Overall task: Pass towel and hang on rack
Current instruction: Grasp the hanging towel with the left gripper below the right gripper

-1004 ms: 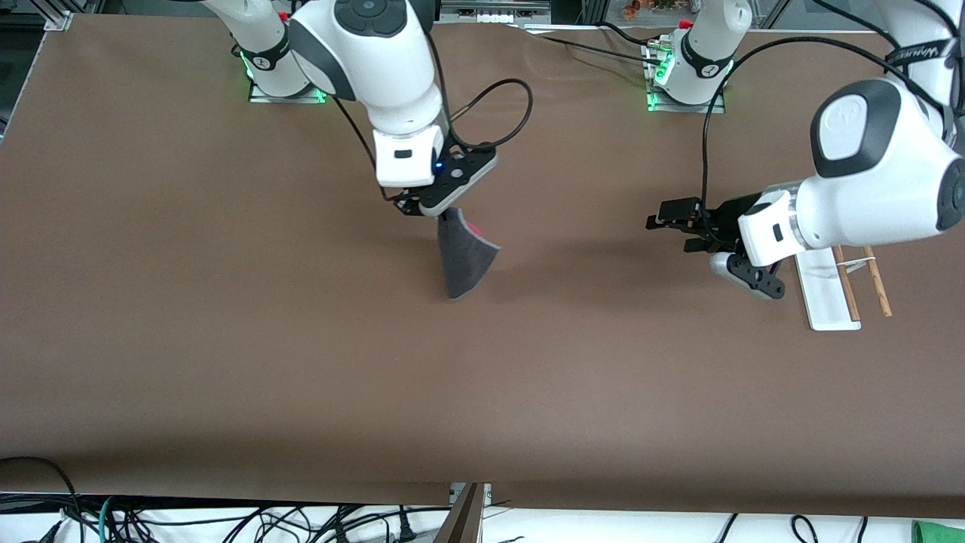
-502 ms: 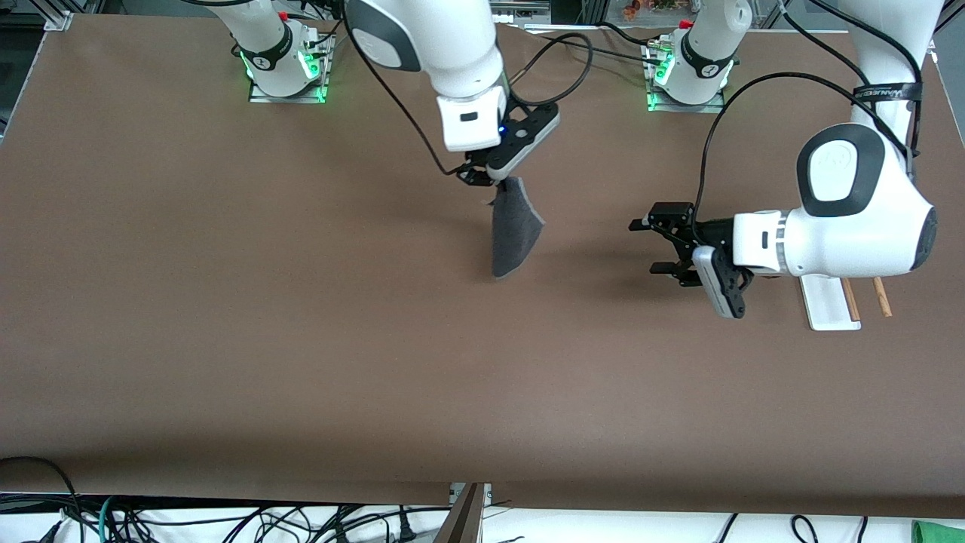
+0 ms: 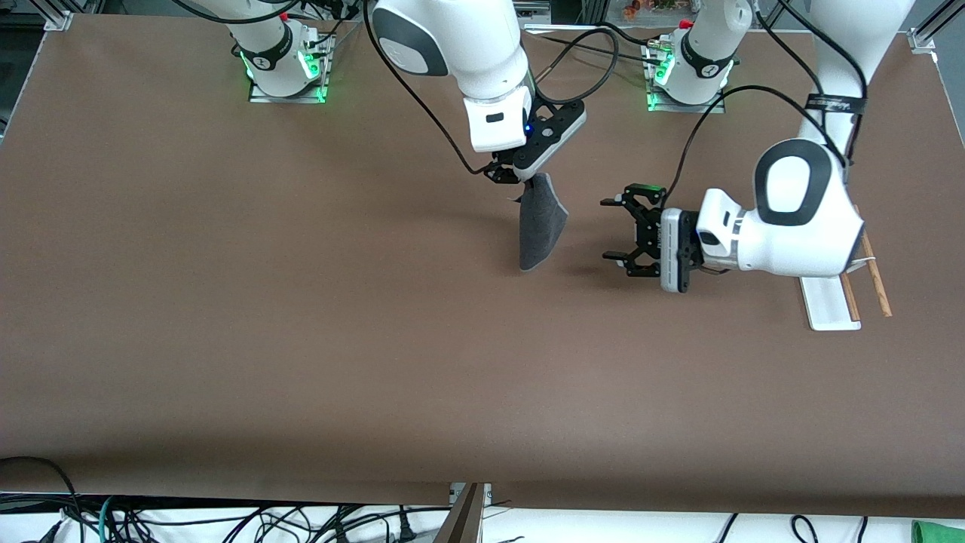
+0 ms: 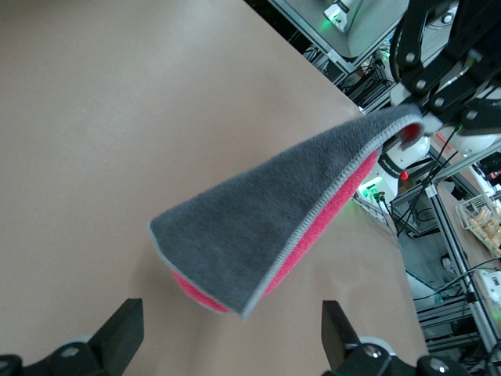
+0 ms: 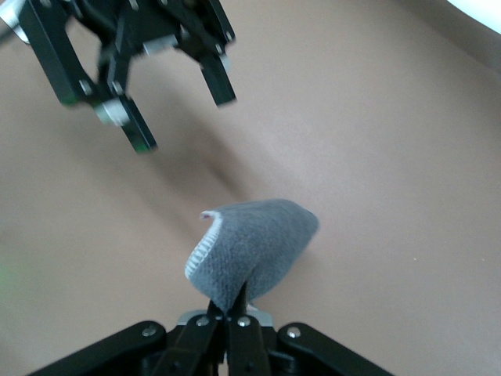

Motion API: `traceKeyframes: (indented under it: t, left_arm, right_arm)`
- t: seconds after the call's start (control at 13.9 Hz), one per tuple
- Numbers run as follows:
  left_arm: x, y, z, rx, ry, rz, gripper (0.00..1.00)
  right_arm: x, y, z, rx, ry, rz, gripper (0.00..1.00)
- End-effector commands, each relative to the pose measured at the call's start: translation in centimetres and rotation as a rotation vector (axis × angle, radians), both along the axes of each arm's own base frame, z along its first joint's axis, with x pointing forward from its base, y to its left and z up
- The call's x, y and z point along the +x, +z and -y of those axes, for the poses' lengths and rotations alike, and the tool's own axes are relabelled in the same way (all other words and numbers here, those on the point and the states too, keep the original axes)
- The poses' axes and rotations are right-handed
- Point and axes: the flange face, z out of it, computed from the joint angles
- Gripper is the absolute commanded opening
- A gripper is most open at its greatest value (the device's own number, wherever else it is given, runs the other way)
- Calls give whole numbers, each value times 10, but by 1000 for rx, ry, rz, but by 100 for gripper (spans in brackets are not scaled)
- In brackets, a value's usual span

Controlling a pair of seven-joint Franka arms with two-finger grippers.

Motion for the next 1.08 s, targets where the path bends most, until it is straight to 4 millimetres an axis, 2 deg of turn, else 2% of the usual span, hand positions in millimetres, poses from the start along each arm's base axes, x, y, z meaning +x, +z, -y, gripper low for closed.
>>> traceKeyframes:
  t: [0.0,0.07,0.36,0.5,0.72,0.79,1.0]
  left_arm:
    - [-22,19,17,-6,-4,129,100]
    - [-24,20,25,-5,-14,166,100]
    - [-19,14,26,-28,-69,321,98]
    - [-25,12,39,-58,-91,333,98]
    - [-26,6,41,-63,-116,389,91]
    - [-25,3,43,-65,-119,407,80]
    - [-22,-8,46,-65,-137,462,65]
  right_arm:
    - [3,2,-10,35,-11,13,0]
    - [5,1,-10,39,-12,16,0]
    - [3,-1,-15,52,-3,28,0]
    - [0,-1,-18,47,5,35,0]
    - [0,-1,-18,49,5,36,0]
    - [0,-1,-18,50,5,37,0]
    - [-3,0,-21,57,9,41,0]
